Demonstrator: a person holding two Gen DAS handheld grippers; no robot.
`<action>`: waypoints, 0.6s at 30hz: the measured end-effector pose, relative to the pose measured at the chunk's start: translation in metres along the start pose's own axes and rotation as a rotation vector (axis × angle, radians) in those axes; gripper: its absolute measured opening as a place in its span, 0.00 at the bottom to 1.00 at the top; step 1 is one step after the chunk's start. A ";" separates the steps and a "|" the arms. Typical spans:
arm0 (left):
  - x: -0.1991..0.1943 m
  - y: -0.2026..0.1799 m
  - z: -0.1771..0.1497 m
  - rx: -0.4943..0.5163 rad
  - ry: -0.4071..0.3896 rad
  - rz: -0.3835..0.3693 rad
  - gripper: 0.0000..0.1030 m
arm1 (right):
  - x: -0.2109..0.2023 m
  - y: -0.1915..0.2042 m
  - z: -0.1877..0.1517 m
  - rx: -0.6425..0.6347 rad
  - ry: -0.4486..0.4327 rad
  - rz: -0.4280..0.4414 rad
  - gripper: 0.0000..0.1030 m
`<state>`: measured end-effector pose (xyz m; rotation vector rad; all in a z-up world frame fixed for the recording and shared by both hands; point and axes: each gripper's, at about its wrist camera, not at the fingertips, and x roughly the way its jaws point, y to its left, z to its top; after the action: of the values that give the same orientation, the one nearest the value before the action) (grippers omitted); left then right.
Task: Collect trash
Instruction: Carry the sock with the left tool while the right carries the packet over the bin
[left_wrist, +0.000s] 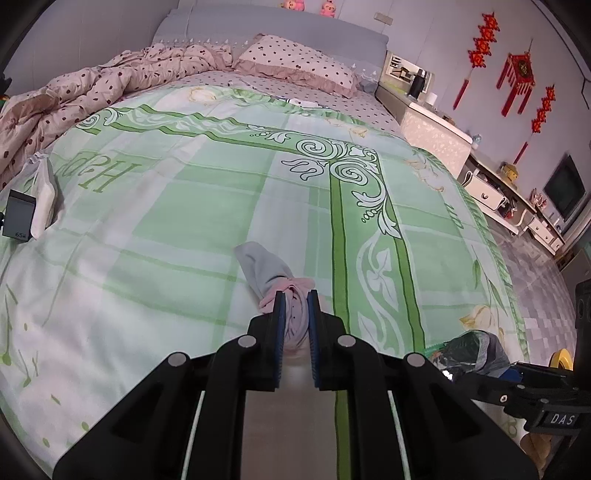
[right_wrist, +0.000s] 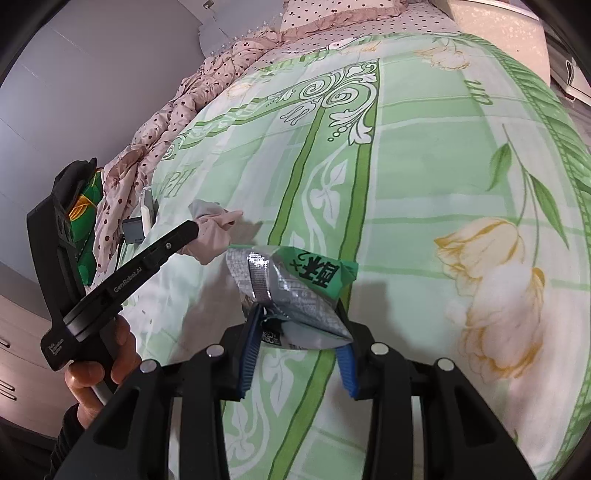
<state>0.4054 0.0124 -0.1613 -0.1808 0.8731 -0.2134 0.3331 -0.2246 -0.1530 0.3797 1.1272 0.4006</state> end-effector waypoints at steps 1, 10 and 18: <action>-0.006 -0.001 -0.002 -0.002 -0.002 -0.004 0.11 | -0.008 -0.001 -0.003 0.001 -0.009 -0.004 0.34; -0.072 -0.023 -0.022 0.035 -0.044 -0.026 0.11 | -0.073 -0.006 -0.028 0.013 -0.083 -0.018 0.34; -0.116 -0.072 -0.041 0.095 -0.068 -0.070 0.11 | -0.138 -0.016 -0.049 0.026 -0.171 -0.033 0.34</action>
<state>0.2933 -0.0303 -0.0842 -0.1293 0.7882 -0.3123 0.2388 -0.3016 -0.0709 0.4101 0.9717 0.3188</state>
